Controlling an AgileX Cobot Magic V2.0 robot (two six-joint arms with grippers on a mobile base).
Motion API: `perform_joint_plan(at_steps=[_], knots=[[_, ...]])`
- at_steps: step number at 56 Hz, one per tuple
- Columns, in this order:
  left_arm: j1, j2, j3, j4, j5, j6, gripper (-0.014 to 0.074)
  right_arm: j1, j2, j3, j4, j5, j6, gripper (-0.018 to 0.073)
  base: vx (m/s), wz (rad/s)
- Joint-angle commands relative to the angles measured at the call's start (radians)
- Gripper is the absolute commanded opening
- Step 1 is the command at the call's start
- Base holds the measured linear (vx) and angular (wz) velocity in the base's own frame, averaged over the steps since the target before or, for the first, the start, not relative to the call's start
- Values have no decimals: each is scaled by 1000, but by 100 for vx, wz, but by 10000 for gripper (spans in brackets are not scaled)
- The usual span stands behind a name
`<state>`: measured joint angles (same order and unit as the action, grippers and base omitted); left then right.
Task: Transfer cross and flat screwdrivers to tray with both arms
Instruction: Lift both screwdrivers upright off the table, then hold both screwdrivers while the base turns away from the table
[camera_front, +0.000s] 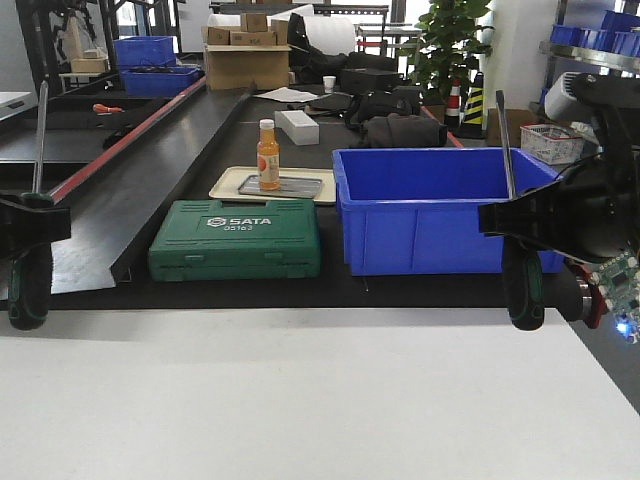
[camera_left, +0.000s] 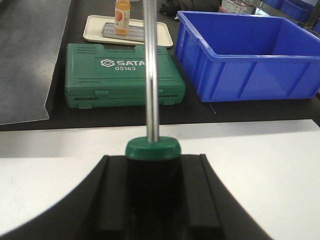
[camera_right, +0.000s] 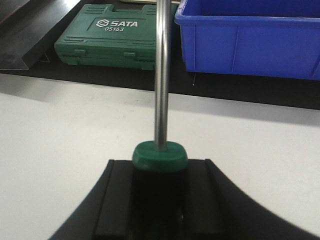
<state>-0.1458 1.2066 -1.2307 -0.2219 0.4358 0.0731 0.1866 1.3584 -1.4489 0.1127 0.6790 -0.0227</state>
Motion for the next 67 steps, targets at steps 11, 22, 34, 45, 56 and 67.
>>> perform_joint_plan(at_steps=[11,22,34,45,56,67], knots=[[-6,-28,-27,-17,-93,0,-7,-2,-33,-31,3,-89,-8,-8,0,0],[-6,-28,-27,-17,-93,0,-7,-2,-33,-31,3,-89,-8,-8,-2,2],[-6,-28,-27,-17,-93,0,-7,-2,-33,-31,3,-89,-8,-8,-9,1],[-6,-28,-27,-17,-93,0,-7,-2,-33,-31,3,-84,-8,-8,-18,3],[-6,-29,-27,-17,-89,0,-7,-2,-33,-31,3,-85,-8,-8,-20,-2],[-6,-29,-27,-17,-84,0,-7,-2,-33,-31,3,-85,-8,-8,-16,-34]])
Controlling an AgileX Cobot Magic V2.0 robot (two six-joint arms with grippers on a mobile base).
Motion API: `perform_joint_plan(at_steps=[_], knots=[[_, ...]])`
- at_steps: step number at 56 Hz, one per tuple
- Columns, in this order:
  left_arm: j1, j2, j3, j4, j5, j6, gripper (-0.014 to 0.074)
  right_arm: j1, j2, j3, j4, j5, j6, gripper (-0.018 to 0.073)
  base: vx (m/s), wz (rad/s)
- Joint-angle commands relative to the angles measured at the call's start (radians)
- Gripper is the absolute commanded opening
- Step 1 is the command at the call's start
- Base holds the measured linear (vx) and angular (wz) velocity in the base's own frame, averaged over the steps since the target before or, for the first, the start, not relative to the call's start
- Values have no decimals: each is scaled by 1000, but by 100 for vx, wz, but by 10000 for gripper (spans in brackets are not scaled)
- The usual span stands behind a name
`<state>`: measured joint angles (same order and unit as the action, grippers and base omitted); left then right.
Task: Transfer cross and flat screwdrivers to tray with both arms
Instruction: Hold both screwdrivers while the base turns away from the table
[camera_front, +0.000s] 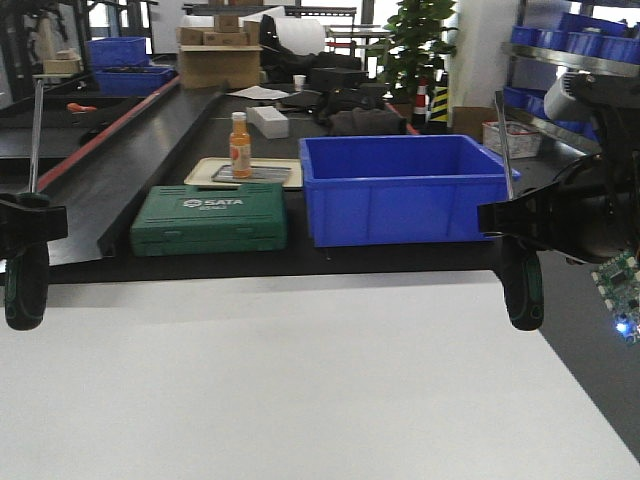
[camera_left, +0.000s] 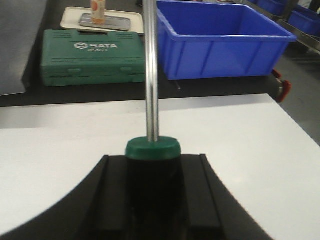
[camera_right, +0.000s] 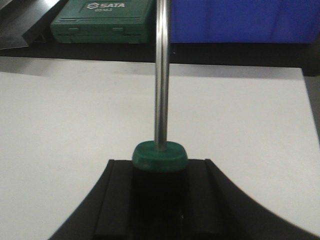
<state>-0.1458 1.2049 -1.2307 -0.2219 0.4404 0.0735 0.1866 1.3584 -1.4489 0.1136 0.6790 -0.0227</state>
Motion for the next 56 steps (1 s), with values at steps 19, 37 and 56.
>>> perform_joint_plan(at_steps=[19,37,56], knots=[[-6,-27,-27,-17,-87,-1,-7,-2,-33,-31,2,-86,-8,-8,-12,-62],[-6,-27,-27,-17,-87,-1,-7,-2,-34,-31,2,-86,-8,-8,-7,-83],[-6,-27,-27,-17,-87,-1,-7,-2,-40,-31,2,-85,-8,-8,3,-82]])
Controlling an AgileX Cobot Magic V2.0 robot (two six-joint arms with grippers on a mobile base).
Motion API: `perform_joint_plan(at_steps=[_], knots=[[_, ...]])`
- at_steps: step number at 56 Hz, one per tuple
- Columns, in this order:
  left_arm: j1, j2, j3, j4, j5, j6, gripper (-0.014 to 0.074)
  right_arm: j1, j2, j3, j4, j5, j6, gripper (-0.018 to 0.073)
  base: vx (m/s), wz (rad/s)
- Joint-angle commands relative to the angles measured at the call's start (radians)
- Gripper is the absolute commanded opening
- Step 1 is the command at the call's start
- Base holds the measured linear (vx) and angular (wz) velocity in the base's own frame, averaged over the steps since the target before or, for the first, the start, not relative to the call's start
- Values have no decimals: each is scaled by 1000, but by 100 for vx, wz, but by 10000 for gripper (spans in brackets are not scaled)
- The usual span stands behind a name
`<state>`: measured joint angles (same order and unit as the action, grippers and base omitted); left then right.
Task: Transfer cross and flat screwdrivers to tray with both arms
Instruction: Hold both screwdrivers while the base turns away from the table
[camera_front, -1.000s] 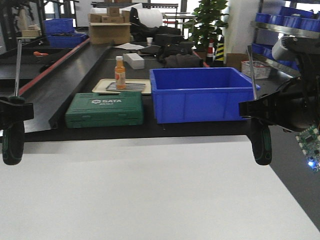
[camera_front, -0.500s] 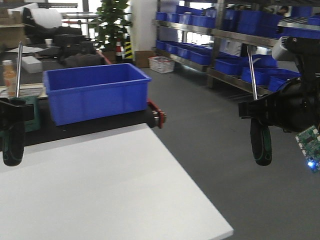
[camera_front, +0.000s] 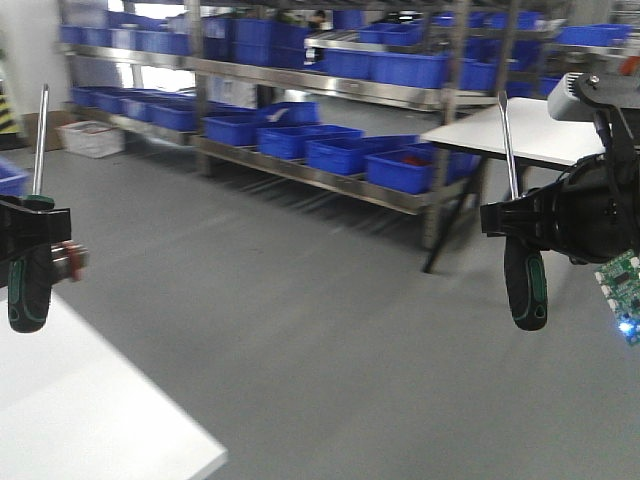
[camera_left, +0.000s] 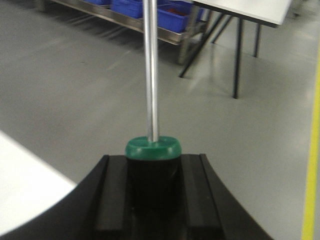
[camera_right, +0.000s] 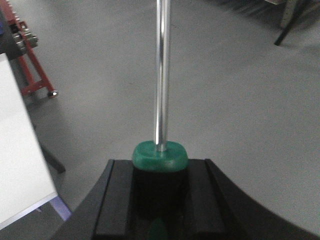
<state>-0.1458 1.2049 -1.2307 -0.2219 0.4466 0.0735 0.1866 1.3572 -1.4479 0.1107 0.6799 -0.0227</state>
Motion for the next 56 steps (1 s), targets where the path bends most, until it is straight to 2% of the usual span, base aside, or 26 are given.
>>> perform_joint_plan(at_steps=[1,56], knots=[[-6,-27,-27,-17,-93,-1,-7,-2,-38,-32,5,-86,-8,-8,12,-68],[-6,-27,-26,-17,-89,-2,-7,-2,-35,-32,5,-87,-8,-8,25,-55]])
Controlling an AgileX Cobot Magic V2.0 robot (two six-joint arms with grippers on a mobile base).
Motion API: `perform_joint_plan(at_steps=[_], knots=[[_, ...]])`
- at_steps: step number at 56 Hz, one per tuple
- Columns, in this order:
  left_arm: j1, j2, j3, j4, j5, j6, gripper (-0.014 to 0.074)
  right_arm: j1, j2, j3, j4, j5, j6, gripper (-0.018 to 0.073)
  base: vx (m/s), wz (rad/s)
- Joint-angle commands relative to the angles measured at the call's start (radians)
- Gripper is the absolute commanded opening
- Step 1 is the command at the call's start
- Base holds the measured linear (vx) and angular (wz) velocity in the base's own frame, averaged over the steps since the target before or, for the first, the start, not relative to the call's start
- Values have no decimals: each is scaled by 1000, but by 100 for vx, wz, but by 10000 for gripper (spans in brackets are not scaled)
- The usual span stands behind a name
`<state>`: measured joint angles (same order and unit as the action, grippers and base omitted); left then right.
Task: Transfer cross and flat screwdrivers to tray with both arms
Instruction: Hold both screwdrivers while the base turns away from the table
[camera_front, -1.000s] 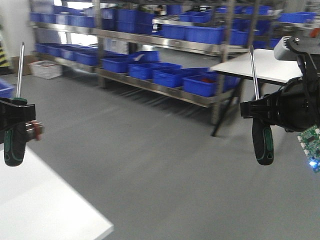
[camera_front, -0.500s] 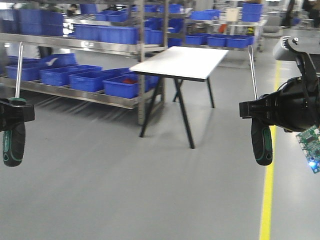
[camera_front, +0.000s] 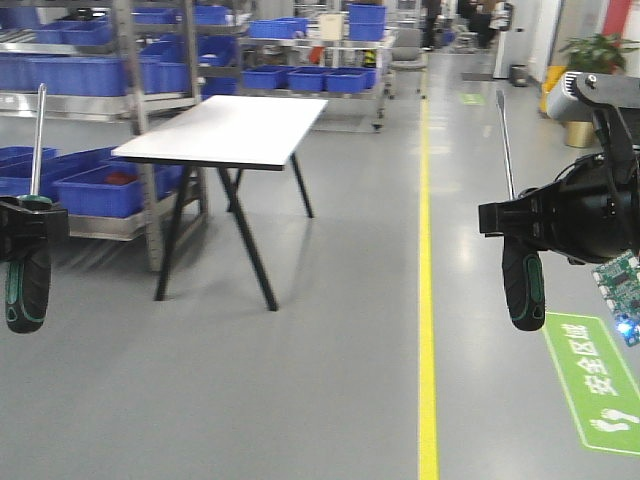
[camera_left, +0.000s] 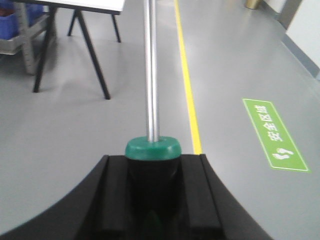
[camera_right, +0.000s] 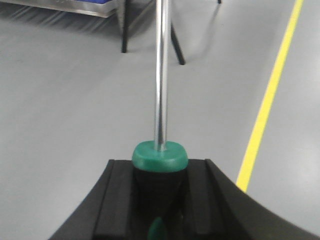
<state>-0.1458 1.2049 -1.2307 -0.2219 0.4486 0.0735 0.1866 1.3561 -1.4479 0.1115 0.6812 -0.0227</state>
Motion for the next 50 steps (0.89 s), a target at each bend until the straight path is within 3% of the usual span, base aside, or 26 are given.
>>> perform_joint_plan(at_steps=[1,28,50], knots=[[-6,-27,-26,-17,-91,-2,-7,-2,-34,-32,4,-88,-8,-8,36,-45],[-6,-27,-26,-17,-91,-2,-7,-2,-34,-32,4,-88,-8,-8,42,-30],[-6,-27,-26,-17,-91,-2,-7,-2,-34,-32,4,-88,-8,-8,51,11]])
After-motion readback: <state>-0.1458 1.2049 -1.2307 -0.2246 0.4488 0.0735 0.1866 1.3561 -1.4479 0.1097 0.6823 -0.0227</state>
